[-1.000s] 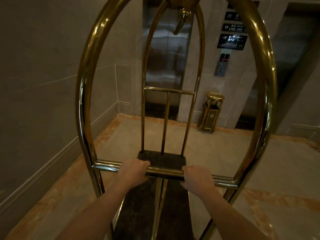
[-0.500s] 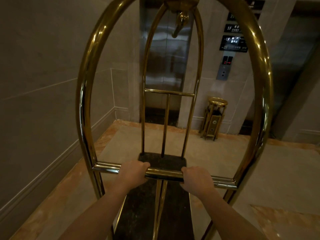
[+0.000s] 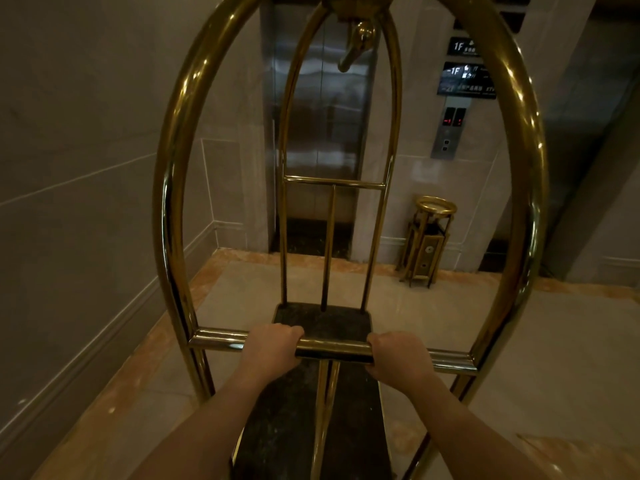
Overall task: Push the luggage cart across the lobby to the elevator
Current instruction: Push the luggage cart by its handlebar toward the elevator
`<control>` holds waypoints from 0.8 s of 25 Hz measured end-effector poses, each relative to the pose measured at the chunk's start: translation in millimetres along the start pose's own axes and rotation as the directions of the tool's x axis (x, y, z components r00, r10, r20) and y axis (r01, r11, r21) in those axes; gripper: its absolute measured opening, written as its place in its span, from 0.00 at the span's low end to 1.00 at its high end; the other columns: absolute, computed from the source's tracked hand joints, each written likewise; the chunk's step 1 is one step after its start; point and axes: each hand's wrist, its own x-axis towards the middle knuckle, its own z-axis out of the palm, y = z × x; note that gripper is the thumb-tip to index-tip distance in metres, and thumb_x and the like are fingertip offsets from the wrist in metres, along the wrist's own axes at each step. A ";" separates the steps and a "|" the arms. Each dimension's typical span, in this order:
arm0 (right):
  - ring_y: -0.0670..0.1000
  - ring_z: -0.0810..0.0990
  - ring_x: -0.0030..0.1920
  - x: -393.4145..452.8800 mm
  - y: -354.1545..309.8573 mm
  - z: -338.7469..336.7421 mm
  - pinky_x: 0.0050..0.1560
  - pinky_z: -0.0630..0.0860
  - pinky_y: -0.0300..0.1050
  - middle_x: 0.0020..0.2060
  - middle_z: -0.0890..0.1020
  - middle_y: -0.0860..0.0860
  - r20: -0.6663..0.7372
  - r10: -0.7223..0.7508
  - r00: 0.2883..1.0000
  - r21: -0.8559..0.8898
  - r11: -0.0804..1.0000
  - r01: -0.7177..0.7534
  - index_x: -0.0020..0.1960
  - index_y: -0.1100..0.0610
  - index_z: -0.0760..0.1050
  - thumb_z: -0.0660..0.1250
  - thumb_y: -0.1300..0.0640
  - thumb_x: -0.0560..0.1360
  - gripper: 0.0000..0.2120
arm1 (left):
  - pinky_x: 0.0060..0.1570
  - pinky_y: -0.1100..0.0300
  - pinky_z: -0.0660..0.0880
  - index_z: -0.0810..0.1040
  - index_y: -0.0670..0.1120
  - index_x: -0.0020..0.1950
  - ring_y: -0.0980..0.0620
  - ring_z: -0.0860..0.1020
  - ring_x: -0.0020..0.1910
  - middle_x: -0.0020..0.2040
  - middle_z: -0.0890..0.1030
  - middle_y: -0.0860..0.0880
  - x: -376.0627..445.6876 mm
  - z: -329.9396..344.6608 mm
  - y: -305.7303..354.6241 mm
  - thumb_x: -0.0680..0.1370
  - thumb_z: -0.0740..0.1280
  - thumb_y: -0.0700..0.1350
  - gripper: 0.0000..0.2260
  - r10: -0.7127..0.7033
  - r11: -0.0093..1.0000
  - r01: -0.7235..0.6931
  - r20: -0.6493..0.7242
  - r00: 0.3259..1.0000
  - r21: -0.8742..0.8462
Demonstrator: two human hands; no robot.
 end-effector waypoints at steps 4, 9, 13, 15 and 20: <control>0.47 0.73 0.35 46.4 19.4 7.5 0.38 0.70 0.42 0.37 0.76 0.47 -0.028 -0.013 1.000 -0.006 1.000 0.013 0.52 0.50 0.74 0.65 0.43 0.76 0.12 | 0.40 0.60 0.73 0.75 0.57 0.48 0.58 0.75 0.37 0.39 0.77 0.56 47.8 11.1 -16.2 0.74 0.70 0.53 0.06 -0.012 1.000 0.013 -0.008 1.000 0.010; 0.49 0.77 0.35 106.2 50.4 17.7 0.38 0.71 0.43 0.39 0.81 0.49 -0.048 -0.038 0.998 -0.015 0.999 0.037 0.51 0.51 0.75 0.66 0.43 0.75 0.12 | 0.40 0.61 0.72 0.76 0.55 0.50 0.56 0.75 0.38 0.41 0.78 0.56 110.3 22.0 -32.0 0.75 0.69 0.52 0.06 -0.009 1.000 0.009 -0.030 1.000 0.011; 0.48 0.74 0.34 153.1 79.6 26.8 0.37 0.70 0.42 0.39 0.81 0.48 -0.046 -0.053 0.998 -0.012 0.999 0.052 0.51 0.51 0.75 0.64 0.43 0.76 0.12 | 0.40 0.60 0.74 0.76 0.55 0.50 0.57 0.76 0.38 0.41 0.78 0.56 162.3 31.2 -41.9 0.75 0.69 0.53 0.06 -0.016 1.000 0.016 -0.020 1.000 0.014; 0.48 0.74 0.34 179.5 94.1 31.8 0.37 0.71 0.43 0.39 0.81 0.49 -0.050 -0.058 0.997 -0.009 0.998 0.057 0.51 0.51 0.75 0.64 0.42 0.76 0.13 | 0.39 0.60 0.73 0.75 0.56 0.50 0.56 0.76 0.38 0.41 0.78 0.56 189.6 34.9 -46.9 0.75 0.69 0.52 0.06 -0.023 1.000 0.023 -0.012 1.000 0.013; 0.48 0.72 0.35 237.1 119.2 37.2 0.38 0.68 0.43 0.37 0.74 0.47 -0.018 -0.040 0.999 -0.012 0.999 0.040 0.53 0.51 0.74 0.64 0.43 0.77 0.13 | 0.42 0.58 0.75 0.76 0.55 0.51 0.55 0.77 0.41 0.43 0.79 0.55 249.2 38.6 -58.2 0.75 0.70 0.50 0.07 -0.034 0.999 0.034 -0.018 0.999 0.020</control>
